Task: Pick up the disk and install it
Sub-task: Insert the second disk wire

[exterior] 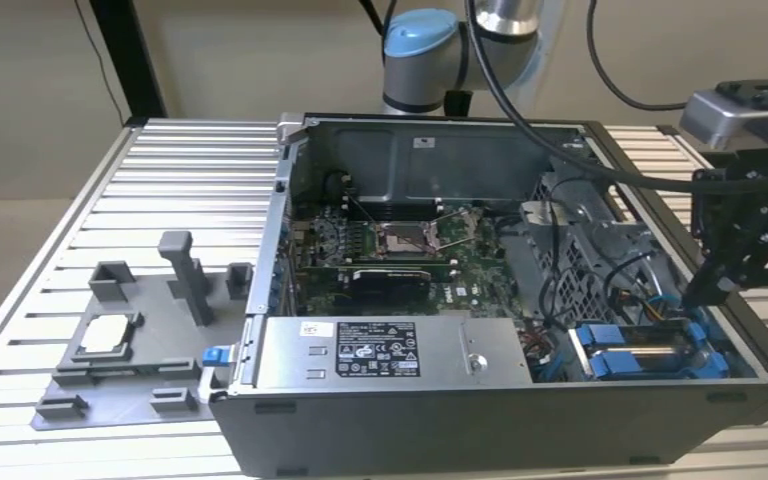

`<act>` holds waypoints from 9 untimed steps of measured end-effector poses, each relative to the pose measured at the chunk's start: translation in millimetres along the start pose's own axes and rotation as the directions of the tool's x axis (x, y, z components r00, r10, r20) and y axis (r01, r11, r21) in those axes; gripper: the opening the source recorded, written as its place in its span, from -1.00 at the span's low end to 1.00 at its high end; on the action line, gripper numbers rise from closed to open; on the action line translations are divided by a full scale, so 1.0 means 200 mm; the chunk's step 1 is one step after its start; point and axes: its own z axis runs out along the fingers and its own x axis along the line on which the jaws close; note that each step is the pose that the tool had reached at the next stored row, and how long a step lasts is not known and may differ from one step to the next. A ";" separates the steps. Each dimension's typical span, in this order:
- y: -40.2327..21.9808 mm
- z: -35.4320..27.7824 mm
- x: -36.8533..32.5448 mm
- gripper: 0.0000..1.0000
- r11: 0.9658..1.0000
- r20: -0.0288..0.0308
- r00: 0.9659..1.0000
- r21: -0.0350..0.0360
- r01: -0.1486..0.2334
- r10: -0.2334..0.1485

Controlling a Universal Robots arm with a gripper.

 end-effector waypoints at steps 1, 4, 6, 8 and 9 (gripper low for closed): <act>0.018 0.000 0.001 -1.00 1.000 0.004 1.000 0.002 0.000 0.000; 0.078 -0.001 0.003 -1.00 1.000 0.014 1.000 0.007 -0.001 0.001; 0.116 -0.001 0.005 -1.00 1.000 0.019 1.000 0.009 -0.001 0.001; 0.128 -0.001 0.008 -1.00 1.000 0.031 1.000 0.016 -0.002 0.002; 0.130 0.000 0.010 -1.00 1.000 0.040 0.999 0.020 -0.003 0.002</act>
